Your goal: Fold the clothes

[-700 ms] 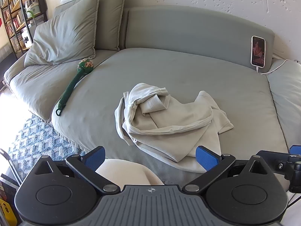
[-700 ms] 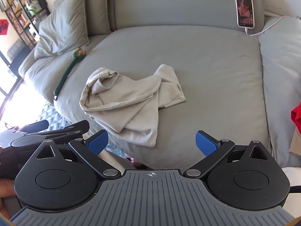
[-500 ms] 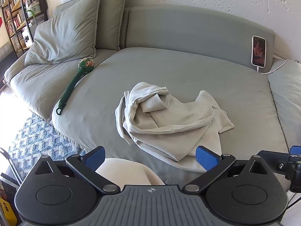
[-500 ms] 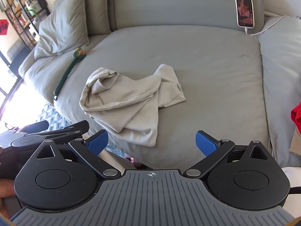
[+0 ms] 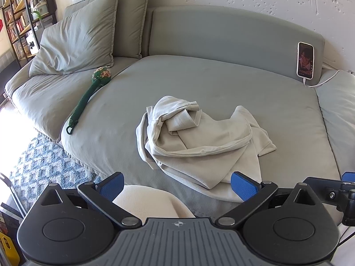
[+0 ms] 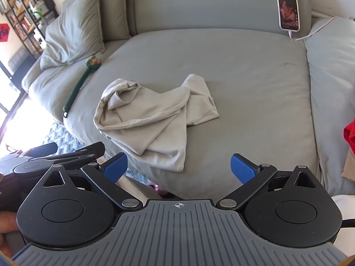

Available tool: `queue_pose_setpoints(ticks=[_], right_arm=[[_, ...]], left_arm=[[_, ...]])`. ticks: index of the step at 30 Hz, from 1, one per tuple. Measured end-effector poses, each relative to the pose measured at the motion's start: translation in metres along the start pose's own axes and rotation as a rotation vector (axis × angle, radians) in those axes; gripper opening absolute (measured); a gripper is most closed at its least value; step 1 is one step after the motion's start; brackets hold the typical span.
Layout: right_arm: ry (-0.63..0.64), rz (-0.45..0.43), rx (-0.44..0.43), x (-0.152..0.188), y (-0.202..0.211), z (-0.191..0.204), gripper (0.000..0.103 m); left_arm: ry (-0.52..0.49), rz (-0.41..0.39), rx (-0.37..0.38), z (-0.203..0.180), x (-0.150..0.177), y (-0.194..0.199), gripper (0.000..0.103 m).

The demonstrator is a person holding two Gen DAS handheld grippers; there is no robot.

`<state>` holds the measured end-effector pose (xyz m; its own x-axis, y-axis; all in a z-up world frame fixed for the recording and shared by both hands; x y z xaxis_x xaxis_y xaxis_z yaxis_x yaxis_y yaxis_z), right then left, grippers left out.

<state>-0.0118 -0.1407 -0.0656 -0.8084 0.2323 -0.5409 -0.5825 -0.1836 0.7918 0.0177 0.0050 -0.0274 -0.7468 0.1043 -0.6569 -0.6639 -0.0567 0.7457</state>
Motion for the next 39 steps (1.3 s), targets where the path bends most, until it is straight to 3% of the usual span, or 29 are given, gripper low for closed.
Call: queue_pose_setpoints(ticks=[29, 39], right_arm=[[-0.009, 0.005, 0.003, 0.001, -0.004, -0.002, 0.099], [-0.067, -0.015, -0.025, -0.01, -0.027, -0.014, 0.099]], left_arm=[[0.016, 0.006, 0.0, 0.002, 0.001, -0.005, 0.102], [0.028, 0.021, -0.027, 0.03, -0.007, -0.037, 0.098]])
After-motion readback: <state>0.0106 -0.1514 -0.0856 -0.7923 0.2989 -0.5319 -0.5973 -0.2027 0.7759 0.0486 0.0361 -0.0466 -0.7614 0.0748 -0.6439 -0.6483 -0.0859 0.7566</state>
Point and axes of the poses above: each gripper's, at about its wrist camera, not at the fingertips, and y roughly against the way its jaws point, z to its left, x to its underside, the point moved 3 cm from there along -y, roughly the way its jaws point, and after that the axes turned 2 degrees about -y, right-handed, at the moved point
